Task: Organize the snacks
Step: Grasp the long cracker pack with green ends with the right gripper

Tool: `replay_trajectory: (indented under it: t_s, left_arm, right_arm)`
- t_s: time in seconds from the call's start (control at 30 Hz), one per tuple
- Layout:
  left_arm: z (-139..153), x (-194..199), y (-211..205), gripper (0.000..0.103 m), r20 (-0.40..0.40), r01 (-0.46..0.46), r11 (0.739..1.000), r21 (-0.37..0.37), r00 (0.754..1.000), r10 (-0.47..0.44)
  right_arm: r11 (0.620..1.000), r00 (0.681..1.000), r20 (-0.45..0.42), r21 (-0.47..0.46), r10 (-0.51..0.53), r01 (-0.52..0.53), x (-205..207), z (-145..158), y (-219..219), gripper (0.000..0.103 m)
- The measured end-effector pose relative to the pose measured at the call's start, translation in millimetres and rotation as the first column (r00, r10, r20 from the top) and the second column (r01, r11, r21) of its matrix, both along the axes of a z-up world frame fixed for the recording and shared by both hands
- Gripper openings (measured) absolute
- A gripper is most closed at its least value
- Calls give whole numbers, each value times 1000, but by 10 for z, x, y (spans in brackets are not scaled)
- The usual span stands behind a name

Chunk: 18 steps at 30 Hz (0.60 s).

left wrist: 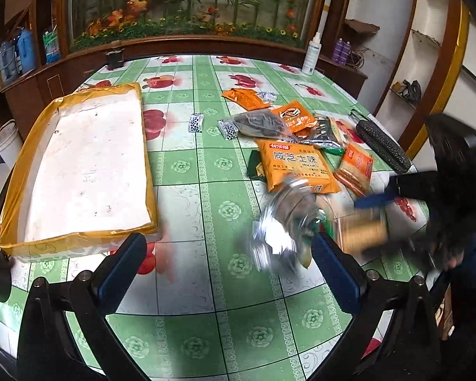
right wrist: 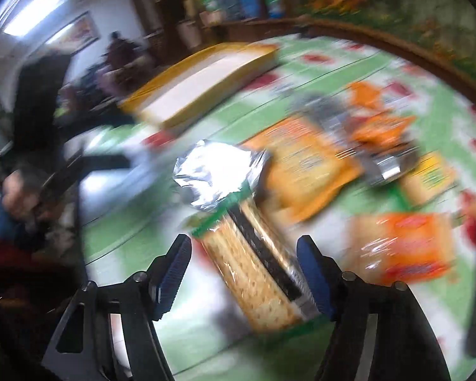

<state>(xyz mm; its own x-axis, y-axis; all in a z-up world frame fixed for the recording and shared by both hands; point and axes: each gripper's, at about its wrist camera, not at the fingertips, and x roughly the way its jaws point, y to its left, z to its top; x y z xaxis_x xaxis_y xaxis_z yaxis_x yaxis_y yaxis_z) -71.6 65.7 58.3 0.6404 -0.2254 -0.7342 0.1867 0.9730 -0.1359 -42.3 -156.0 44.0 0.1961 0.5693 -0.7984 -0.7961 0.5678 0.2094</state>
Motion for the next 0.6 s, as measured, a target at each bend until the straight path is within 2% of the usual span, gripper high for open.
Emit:
replay_trajectory:
  t_s: [0.03,0.13,0.2,0.27,0.37,0.47,0.53,0.6]
  left_arm:
    - [7,-1,-21,103,3,16,1000,2,1000,-16]
    - [9,-6,-108,103,-3,112,994,2,994,-112]
    - [-11,-47,-230,103,-18,211,977,-4,977,-211]
    - [-30,-80,-319,103,-25,261,965,9,965,-260]
    - [-69,-110,-433,103,-33,278,958,66,960,-277]
    - [-98,-100,-450,103,-50,290,955,68,957,-287]
    - [-100,-82,-444,103,-58,295,954,62,955,-291]
    - [-113,-72,-456,103,-64,300,952,64,953,-296]
  right_arm:
    - [1000,1000,-9,12,14,-14,-61,2,15,70]
    - [1000,999,49,-4,-3,3,-192,50,16,71]
    - [1000,998,60,-2,27,-27,-237,70,13,71]
    - [998,995,77,-31,64,-61,-262,54,42,71]
    - [988,988,79,-80,135,-129,-329,-13,90,71]
    - [968,969,67,-100,239,-232,-509,-40,147,71]
    - [941,946,83,-158,314,-298,-658,-81,186,73]
    - [914,924,128,-250,359,-320,-784,-168,251,73]
